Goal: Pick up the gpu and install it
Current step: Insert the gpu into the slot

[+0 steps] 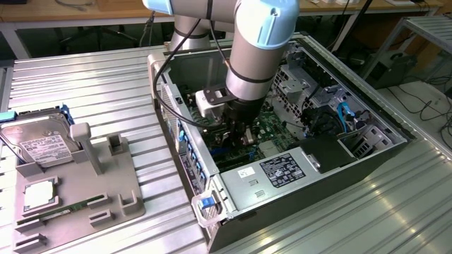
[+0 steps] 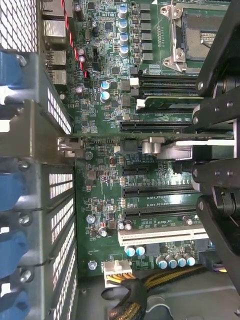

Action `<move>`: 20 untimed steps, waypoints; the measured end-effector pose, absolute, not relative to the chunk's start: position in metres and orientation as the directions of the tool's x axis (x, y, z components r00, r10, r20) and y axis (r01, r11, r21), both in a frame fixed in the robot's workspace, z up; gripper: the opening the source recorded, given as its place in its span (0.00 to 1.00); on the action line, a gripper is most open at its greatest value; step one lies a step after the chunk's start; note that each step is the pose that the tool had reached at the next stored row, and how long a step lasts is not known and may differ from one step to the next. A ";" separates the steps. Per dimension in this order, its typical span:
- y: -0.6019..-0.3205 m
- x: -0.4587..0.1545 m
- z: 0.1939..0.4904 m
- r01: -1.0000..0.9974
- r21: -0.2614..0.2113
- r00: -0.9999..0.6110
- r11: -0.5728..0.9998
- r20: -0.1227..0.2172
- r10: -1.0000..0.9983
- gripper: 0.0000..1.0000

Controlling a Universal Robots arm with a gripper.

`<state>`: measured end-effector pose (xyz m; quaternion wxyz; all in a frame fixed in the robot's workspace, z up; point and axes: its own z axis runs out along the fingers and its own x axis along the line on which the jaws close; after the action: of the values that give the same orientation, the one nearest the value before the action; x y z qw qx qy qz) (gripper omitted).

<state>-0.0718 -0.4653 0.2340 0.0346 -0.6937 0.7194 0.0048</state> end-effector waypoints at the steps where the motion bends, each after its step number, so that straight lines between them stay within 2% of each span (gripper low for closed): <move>1: -0.465 -0.072 0.234 -0.998 -0.041 -0.035 0.038 -0.058 -0.998 0.28; 10: -0.465 -0.072 0.232 -0.998 -0.042 -0.035 0.038 -0.074 -0.997 0.28; 20: -0.465 -0.072 0.238 -0.998 -0.041 -0.035 0.038 -0.071 -0.997 0.28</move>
<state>-0.0724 -0.4652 0.2379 0.0397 -0.6934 0.7194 0.0099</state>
